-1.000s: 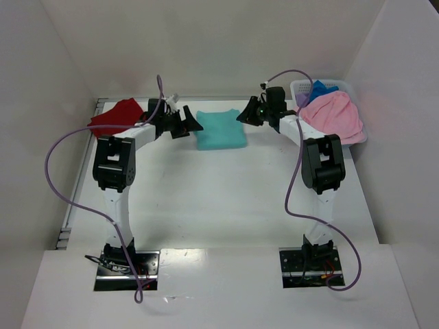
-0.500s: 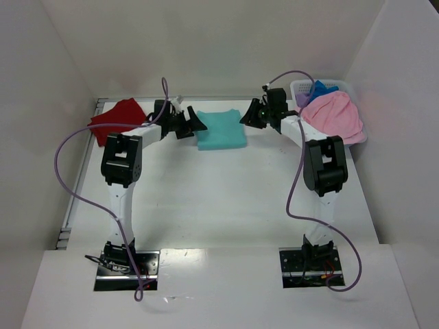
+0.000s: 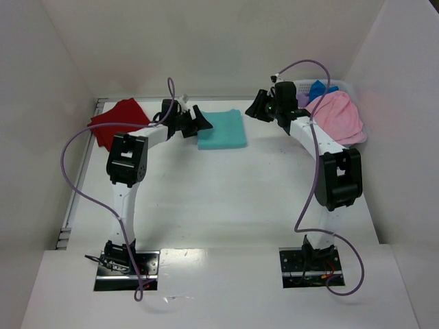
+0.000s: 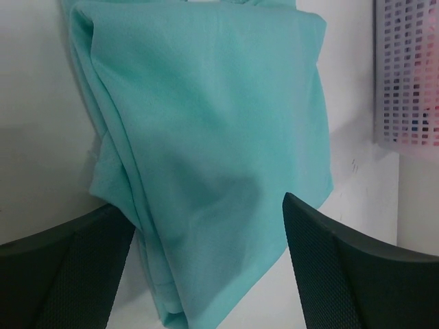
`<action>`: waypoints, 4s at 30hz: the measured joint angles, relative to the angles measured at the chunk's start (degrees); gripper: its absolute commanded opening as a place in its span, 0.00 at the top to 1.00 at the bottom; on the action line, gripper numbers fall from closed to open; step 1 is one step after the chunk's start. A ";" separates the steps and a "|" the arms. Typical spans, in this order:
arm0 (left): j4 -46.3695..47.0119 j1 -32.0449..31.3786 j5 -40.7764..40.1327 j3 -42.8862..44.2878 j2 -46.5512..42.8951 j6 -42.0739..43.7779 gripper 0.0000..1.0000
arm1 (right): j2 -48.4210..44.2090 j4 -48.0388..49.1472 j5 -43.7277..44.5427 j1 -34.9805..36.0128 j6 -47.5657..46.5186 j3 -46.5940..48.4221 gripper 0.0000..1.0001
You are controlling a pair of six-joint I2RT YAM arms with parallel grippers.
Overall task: Fold and stack the t-shirts
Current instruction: Put the neatly folded tshirt into the corner of the board with the left arm
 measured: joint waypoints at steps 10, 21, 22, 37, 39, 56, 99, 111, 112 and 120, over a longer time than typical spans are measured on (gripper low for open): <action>0.13 -2.71 -8.41 -0.52 0.31 -3.56 0.54 | -7.43 -1.20 2.32 0.00 -0.20 -7.43 0.54; -1.66 -4.63 -14.51 -0.50 0.48 -4.11 1.00 | -16.37 -1.53 3.17 -1.62 -0.22 -12.09 0.54; -2.27 -4.66 -15.08 -0.09 0.48 -3.91 1.00 | -16.98 -1.66 3.26 -1.64 -0.22 -12.46 0.54; -16.57 4.52 -20.13 13.49 0.07 6.88 1.00 | -21.44 -2.03 3.30 -1.64 -0.15 -17.57 0.54; -17.70 5.92 -20.46 14.29 -0.11 8.09 1.00 | -21.64 -1.92 3.17 -1.64 -0.13 -18.40 0.54; -22.60 16.26 -20.92 19.21 -3.10 10.97 1.00 | -25.38 -1.18 2.84 -1.64 2.25 -23.91 0.54; -15.17 33.90 -11.10 -2.03 -20.09 9.05 1.00 | -25.29 0.44 0.76 -1.64 5.22 -25.27 0.54; -13.77 34.93 -11.19 -6.67 -21.35 9.05 1.00 | -25.03 0.46 0.24 -1.64 5.20 -25.27 0.54; -13.51 35.01 -11.21 -7.02 -21.40 9.05 1.00 | -24.90 0.44 0.24 -1.64 5.20 -25.27 0.54; -12.59 36.54 -11.52 -10.69 -21.84 9.03 1.00 | -23.85 0.46 0.22 -1.64 5.20 -25.27 0.54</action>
